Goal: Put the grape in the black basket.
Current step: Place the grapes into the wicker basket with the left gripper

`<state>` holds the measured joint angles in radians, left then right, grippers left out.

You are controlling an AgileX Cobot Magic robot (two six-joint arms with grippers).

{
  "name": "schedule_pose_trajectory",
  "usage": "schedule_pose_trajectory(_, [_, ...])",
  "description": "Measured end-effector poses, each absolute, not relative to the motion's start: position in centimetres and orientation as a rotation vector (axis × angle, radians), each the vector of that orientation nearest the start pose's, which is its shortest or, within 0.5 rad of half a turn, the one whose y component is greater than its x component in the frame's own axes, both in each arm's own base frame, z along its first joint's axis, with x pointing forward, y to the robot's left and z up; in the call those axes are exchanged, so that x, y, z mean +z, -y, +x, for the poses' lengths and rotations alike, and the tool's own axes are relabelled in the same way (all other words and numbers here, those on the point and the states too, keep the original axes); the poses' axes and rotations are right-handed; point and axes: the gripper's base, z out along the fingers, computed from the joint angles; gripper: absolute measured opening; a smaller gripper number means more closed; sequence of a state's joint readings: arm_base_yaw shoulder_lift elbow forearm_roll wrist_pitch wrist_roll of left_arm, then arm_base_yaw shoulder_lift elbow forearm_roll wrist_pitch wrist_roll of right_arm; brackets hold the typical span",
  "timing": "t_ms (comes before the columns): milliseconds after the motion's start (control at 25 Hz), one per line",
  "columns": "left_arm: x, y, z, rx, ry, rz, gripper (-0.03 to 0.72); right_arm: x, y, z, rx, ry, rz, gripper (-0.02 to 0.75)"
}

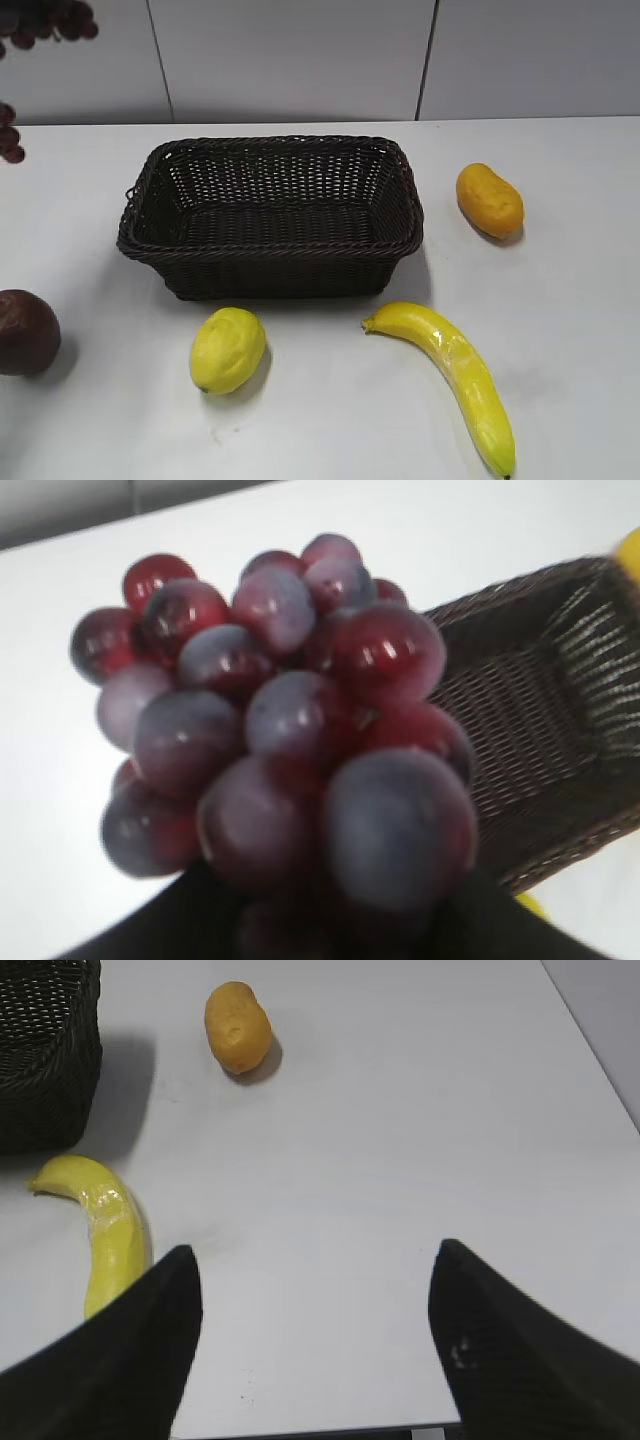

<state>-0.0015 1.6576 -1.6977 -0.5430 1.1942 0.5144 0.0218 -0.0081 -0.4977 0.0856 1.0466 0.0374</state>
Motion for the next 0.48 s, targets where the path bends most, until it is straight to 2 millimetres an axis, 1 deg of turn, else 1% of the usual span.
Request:
schedule_pose_trajectory(80, [40.5,5.9,34.5,-0.583,-2.346,0.580,0.347,27.8,-0.7,-0.6,0.140,-2.024,0.012,0.538])
schedule_pose_trajectory(200, [41.9,9.0,33.7,-0.671,-2.264,0.655,0.347,27.8,-0.7,-0.6,0.140,-2.024,0.012,0.538])
schedule_pose_trajectory(360, [41.8,13.3,33.1,-0.734,-2.203,0.757,0.343,27.8,-0.7,-0.6,0.140,-2.024,0.012,0.538])
schedule_pose_trajectory(480, [40.3,16.2,33.4,-0.777,-2.211,0.824,0.343,27.8,-0.7,-0.6,0.140,-2.024,0.012,0.538])
